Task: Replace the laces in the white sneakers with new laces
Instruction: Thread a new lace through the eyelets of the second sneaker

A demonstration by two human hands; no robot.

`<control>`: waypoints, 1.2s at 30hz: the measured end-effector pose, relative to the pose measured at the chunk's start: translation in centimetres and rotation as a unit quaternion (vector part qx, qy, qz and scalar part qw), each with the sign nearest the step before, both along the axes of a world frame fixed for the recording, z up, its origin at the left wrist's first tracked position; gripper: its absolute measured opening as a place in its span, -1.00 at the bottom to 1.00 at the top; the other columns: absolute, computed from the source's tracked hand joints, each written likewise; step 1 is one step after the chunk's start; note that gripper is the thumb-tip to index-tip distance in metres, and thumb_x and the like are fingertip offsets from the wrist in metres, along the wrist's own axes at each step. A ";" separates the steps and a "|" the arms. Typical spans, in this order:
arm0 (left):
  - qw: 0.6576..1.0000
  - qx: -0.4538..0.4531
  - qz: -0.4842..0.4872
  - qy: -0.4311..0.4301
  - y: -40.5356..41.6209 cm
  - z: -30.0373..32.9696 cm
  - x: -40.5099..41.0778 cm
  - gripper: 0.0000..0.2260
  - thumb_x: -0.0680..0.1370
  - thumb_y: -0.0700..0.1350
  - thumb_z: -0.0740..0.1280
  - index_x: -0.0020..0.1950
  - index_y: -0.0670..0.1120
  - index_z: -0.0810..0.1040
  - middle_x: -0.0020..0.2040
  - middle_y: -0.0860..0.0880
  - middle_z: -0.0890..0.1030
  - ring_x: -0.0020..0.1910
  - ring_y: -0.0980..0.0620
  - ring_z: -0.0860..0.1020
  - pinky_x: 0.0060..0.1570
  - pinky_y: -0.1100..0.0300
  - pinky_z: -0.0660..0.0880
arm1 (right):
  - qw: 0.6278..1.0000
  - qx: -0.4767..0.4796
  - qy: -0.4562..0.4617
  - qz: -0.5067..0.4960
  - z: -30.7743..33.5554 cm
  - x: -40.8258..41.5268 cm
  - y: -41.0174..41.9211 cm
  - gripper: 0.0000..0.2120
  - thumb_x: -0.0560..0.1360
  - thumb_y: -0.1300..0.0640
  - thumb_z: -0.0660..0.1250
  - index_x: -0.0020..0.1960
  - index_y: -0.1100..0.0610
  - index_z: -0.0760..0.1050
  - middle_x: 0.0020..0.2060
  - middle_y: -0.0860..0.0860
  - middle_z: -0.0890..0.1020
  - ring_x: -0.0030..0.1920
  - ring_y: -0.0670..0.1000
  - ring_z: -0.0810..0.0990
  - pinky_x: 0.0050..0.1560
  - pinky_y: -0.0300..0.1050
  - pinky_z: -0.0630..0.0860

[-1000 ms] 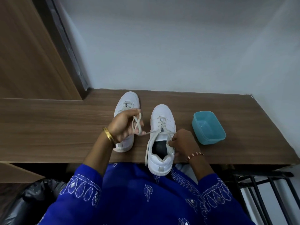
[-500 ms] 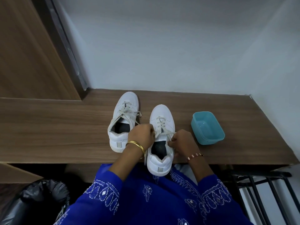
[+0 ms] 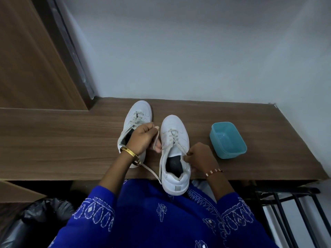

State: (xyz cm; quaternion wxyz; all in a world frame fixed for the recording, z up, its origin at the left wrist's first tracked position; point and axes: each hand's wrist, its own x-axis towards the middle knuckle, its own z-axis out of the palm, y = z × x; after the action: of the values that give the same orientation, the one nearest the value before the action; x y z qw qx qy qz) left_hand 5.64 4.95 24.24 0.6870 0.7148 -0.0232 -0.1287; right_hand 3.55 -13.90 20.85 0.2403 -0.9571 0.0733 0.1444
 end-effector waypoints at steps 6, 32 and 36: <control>0.988 0.149 0.007 0.037 -0.9 -2.8 -0.3 -0.81 0.57 -0.06 0.25 -0.15 -0.17 0.43 -0.43 -0.05 0.56 -0.70 0.06 0.41 -0.64 0.32 0.32 | 1.000 -0.001 -0.010 0.003 0.0 -0.1 0.0 -0.73 0.43 0.12 0.39 -0.16 0.36 0.59 -0.45 0.07 0.45 -0.28 0.04 0.48 -0.33 -0.23 0.34; 0.883 0.463 0.009 -0.076 -2.9 -2.4 -0.6 -0.68 0.49 -0.06 0.25 -0.44 -0.13 0.38 -0.37 -0.09 0.49 -0.22 -0.12 0.50 -0.25 0.16 0.35 | 0.997 -0.007 -0.060 -0.045 -0.1 -1.2 0.2 -0.71 0.43 0.19 0.34 -0.43 0.28 0.46 -0.57 0.00 0.33 -0.52 -0.11 0.29 -0.51 -0.32 0.17; 0.949 0.313 0.011 0.028 -1.8 -1.0 0.3 -0.65 0.53 -0.07 0.26 -0.44 -0.14 0.36 -0.48 -0.04 0.34 -0.44 0.01 0.33 -0.36 0.18 0.25 | 0.998 -0.001 -0.041 -0.048 0.0 -1.0 0.1 -0.58 0.43 0.13 0.38 -0.51 0.16 0.29 -0.55 -0.01 0.33 -0.51 -0.11 0.30 -0.50 -0.29 0.16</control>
State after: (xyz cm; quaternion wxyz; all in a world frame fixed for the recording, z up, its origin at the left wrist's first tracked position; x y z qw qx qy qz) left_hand 5.94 3.20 23.25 0.4300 0.8903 0.0454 -0.1425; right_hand 2.56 -13.81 20.84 0.2486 -0.9579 0.1096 0.0929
